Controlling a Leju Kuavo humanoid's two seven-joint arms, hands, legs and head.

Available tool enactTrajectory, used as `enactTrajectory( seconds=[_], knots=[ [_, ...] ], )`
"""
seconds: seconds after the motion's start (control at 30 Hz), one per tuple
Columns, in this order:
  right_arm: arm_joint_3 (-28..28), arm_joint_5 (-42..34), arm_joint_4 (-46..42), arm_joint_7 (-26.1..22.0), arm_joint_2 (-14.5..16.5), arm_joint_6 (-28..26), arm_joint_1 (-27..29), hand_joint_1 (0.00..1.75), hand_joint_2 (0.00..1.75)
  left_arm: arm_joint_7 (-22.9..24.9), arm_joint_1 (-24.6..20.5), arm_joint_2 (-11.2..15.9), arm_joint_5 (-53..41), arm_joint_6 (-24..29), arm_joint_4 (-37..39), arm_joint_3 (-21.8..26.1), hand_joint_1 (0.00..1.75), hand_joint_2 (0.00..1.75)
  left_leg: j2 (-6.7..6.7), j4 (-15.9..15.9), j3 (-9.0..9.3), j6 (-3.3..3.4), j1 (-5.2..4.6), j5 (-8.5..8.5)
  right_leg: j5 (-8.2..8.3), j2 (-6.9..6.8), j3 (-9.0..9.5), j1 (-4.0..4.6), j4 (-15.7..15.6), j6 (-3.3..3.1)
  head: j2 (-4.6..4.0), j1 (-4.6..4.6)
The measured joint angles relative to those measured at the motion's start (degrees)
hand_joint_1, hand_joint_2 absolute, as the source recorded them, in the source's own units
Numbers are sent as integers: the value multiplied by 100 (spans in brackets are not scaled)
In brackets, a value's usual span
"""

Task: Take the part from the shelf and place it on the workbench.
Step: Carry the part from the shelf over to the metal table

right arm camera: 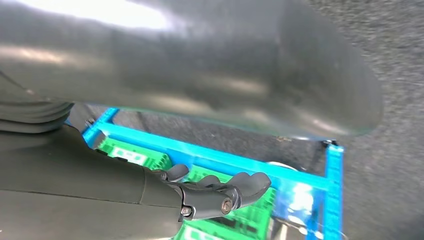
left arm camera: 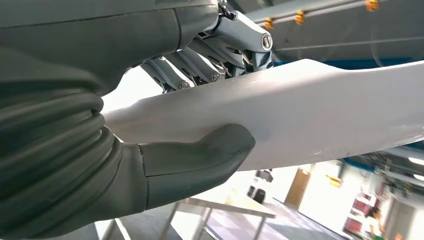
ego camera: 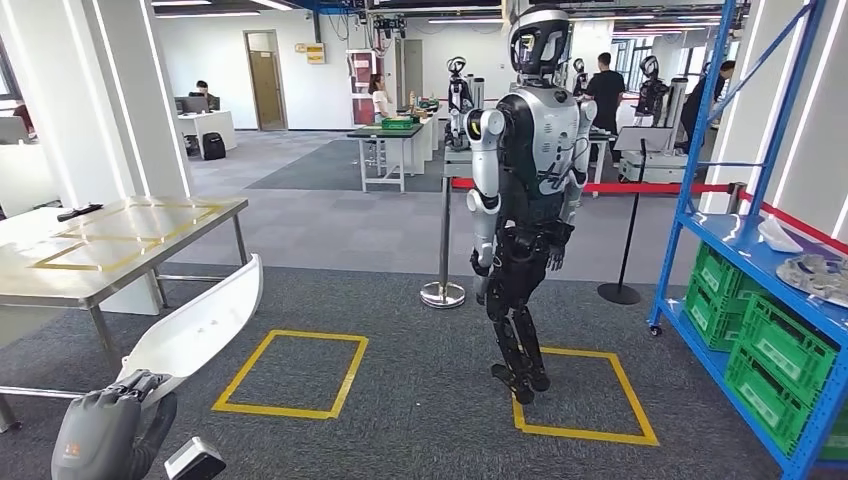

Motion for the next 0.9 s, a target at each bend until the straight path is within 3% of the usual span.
enactTrajectory(
  seconds=[0.03,0.1,0.17,0.23,0.3,0.33,0.37,0.4,0.47,0.53,0.6,0.63,0.7,0.73,0.8,0.83,0.87,0.9],
  knots=[
    [0,1,0,4,2,0,-2,0,0,0,-8,-2,1,1,1,0,175,175,41,-92,41,36,-26,4,-13,-70,11,16,2,26,0,8],
    [0,9,0,15,7,0,-19,0,0,-1,-12,5,2,2,2,0,175,175,-123,-120,38,103,-24,26,-41,-165,29,16,5,82,0,23],
    [1,27,0,22,9,-2,-31,0,0,-2,-36,7,6,5,5,1,175,175,-275,-154,51,168,13,55,-178,73,-31,-14,187,145,0,25],
    [1,42,0,21,3,-6,-22,0,0,-3,-62,-28,15,8,10,2,175,175,-423,-166,57,212,46,69,-481,443,-321,-37,804,190,0,44],
    [0,56,0,21,-5,-8,-8,0,0,-1,-58,-57,25,7,22,2,175,175,-590,-157,52,229,53,71,-707,564,-711,-39,1521,210,0,61],
    [0,66,0,20,-7,-7,-4,0,0,4,-52,-61,30,7,27,2,175,175,-679,-147,51,229,54,71,-678,576,-808,-40,1647,211,0,65],
    [0,78,0,19,-8,-6,-4,0,0,8,-47,-61,33,6,30,1,175,175,-765,-135,50,226,56,70,-542,588,-796,-41,1546,207,0,65],
    [0,92,0,16,-11,-4,-6,0,0,14,-46,-61,37,6,28,1,175,175,-848,-119,50,217,61,68,-328,627,-671,-46,1229,200,0,65],
    [0,122,0,9,-17,-1,-9,0,0,32,-47,-60,45,6,12,1,175,175,-1003,-83,28,170,67,63,1,853,-333,-68,447,186,0,64],
    [0,147,0,5,-19,2,-9,0,0,52,-39,-49,52,6,-14,2,175,175,-1145,-75,-16,93,69,79,72,984,-175,-71,84,164,0,60],
    [0,169,0,4,-17,2,-20,0,0,62,-12,-1,54,4,-41,2,175,175,-1260,-110,-55,10,73,118,83,872,-151,-67,54,107,0,54],
    [0,183,0,4,-17,2,-30,0,0,69,6,30,54,1,-55,3,175,175,-1204,-97,-77,-23,66,107,103,807,-135,-72,31,66,0,50],
    [0,207,0,4,-17,2,-32,0,0,87,30,70,54,-5,-82,4,175,175,-875,238,-246,-74,47,-108,137,672,-111,-80,-15,-16,0,24],
    [0,215,0,3,-19,2,-23,0,0,99,43,73,53,-7,-94,4,175,175,-680,583,-397,-91,44,-301,139,602,-109,-68,-22,-41,0,15],
    [-1,232,0,-7,-18,-4,-5,0,0,121,93,78,45,-7,-107,2,175,175,-531,1358,-748,-122,64,-637,131,451,-113,-56,-22,-66,0,5],
    [-1,240,0,-11,-16,-8,-3,0,0,128,128,84,39,-6,-112,1,175,175,-514,1552,-828,-130,73,-678,125,378,-112,-55,-22,-70,0,4],
    [-2,246,0,-14,-14,-10,-3,0,0,133,156,91,35,-5,-118,1,175,175,-495,1519,-794,-133,79,-610,119,307,-108,-55,-20,-69,0,2],
    [-2,250,0,-13,-12,-11,-3,0,0,136,173,99,32,-5,-130,1,175,175,-456,1245,-640,-126,82,-454,110,238,-99,-56,-18,-63,0,-1]
  ],
)
